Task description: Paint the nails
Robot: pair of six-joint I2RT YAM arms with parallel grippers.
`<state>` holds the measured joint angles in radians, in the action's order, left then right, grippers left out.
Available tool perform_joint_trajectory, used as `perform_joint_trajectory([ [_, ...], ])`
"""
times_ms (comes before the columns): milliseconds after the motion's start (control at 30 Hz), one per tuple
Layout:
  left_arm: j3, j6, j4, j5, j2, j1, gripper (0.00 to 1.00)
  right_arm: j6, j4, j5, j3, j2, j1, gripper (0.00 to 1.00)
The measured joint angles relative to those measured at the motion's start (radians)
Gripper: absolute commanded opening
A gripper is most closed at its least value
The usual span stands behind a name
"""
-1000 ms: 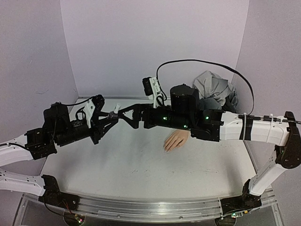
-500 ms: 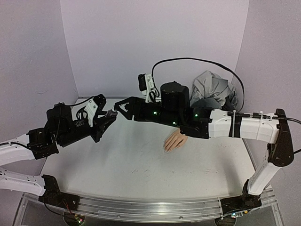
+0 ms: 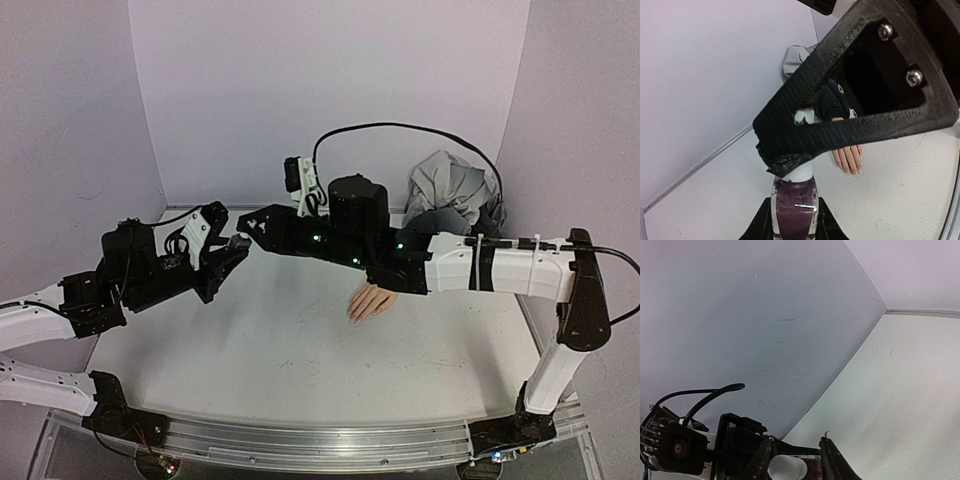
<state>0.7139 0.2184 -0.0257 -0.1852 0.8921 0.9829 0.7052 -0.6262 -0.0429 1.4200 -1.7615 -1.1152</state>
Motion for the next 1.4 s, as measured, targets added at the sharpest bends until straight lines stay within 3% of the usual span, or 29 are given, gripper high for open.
perform_joint_trajectory([
  [167, 0.0, -0.002, 0.011, -0.001, 0.006, 0.0, 0.0, -0.002, -0.012, -0.004, 0.007, -0.015, 0.0, 0.0],
  [600, 0.0, -0.01, 0.042, 0.057, 0.004, -0.007, 0.0, -0.061, -0.063, -0.045, -0.053, 0.001, 0.005, 0.0],
  [667, 0.0, -0.011, 0.048, 0.132, 0.002, -0.008, 0.0, -0.119, -0.106, -0.11, -0.117, 0.039, 0.012, 0.0],
  [900, 0.0, -0.04, 0.039, 0.547, -0.041, -0.015, 0.0, -0.335, -0.243, -0.688, -0.212, 0.111, 0.074, 0.0],
  [1067, 0.0, -0.061, 0.017, 0.768, -0.017, -0.02, 0.0, -0.385, -0.253, -0.84, -0.244, 0.138, 0.066, 0.0],
  [1100, 0.0, -0.062, 0.016, 0.782, -0.011, -0.02, 0.0, -0.391, -0.253, -0.842, -0.253, 0.145, 0.064, 0.07],
  [1167, 0.0, -0.063, 0.016, 0.783, -0.004, -0.02, 0.0, -0.399, -0.246, -0.828, -0.266, 0.153, 0.063, 0.5],
  [1300, 0.0, -0.065, 0.013, 0.633, 0.002, -0.026, 0.0, -0.403, -0.174, -0.687, -0.269, 0.178, 0.054, 0.8],
  [1400, 0.0, -0.059, 0.015, 0.448, 0.01, -0.03, 0.0, -0.381, -0.09, -0.481, -0.266, 0.202, 0.045, 0.9],
])
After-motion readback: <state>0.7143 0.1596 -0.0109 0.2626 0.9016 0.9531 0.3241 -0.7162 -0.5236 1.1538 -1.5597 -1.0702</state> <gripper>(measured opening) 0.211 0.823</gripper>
